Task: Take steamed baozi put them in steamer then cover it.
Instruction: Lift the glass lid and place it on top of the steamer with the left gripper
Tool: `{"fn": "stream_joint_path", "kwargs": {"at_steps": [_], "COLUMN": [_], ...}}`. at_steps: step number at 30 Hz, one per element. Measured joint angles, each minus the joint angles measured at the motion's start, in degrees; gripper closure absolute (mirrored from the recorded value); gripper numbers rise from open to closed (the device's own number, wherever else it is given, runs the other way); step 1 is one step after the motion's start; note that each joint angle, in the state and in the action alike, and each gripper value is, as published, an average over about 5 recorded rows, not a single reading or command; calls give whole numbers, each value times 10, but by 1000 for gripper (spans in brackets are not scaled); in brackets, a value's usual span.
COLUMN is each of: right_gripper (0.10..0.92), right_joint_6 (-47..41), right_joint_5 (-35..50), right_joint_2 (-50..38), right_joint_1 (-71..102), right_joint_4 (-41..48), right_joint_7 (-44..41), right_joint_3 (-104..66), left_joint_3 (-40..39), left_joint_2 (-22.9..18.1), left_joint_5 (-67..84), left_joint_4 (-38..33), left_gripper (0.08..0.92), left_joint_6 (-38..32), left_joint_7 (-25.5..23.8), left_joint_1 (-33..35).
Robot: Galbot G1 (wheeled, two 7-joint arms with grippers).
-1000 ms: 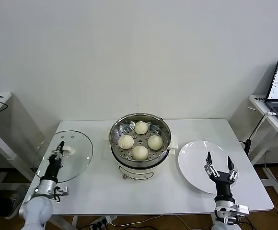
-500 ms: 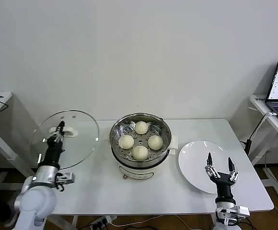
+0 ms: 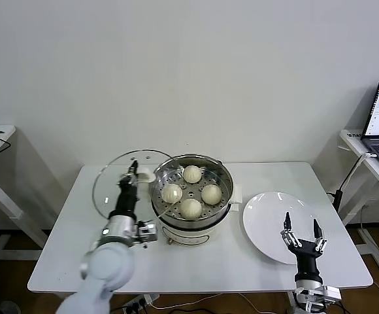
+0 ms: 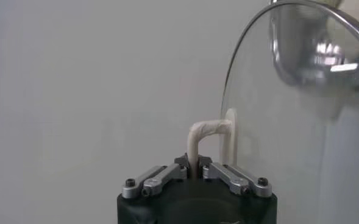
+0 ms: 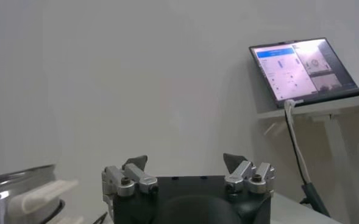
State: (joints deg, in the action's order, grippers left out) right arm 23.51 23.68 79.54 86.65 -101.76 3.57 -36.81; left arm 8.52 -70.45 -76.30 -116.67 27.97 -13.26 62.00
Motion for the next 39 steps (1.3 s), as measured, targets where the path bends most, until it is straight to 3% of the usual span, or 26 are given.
{"fn": "stream_joint_path", "kwargs": {"at_steps": [16, 28, 39], "right_gripper": [203, 203, 203], "right_joint_6": [3, 10, 12], "right_joint_5": [-22, -33, -35], "right_joint_2": [13, 15, 15], "right_joint_1": [0, 7, 5], "right_joint_4": [9, 11, 15], "right_joint_7": [2, 2, 2], "right_joint_3": [6, 3, 5], "left_joint_3": [-136, -152, -148], "left_joint_2": [-84, -142, -167], "left_joint_5": [-75, -103, -119], "left_joint_4": [87, 144, 184], "left_gripper": [812, 812, 812], "left_joint_6": [58, 57, 51], "left_joint_7": [-25, -19, -4], "left_joint_1": [-90, -118, -119]}}
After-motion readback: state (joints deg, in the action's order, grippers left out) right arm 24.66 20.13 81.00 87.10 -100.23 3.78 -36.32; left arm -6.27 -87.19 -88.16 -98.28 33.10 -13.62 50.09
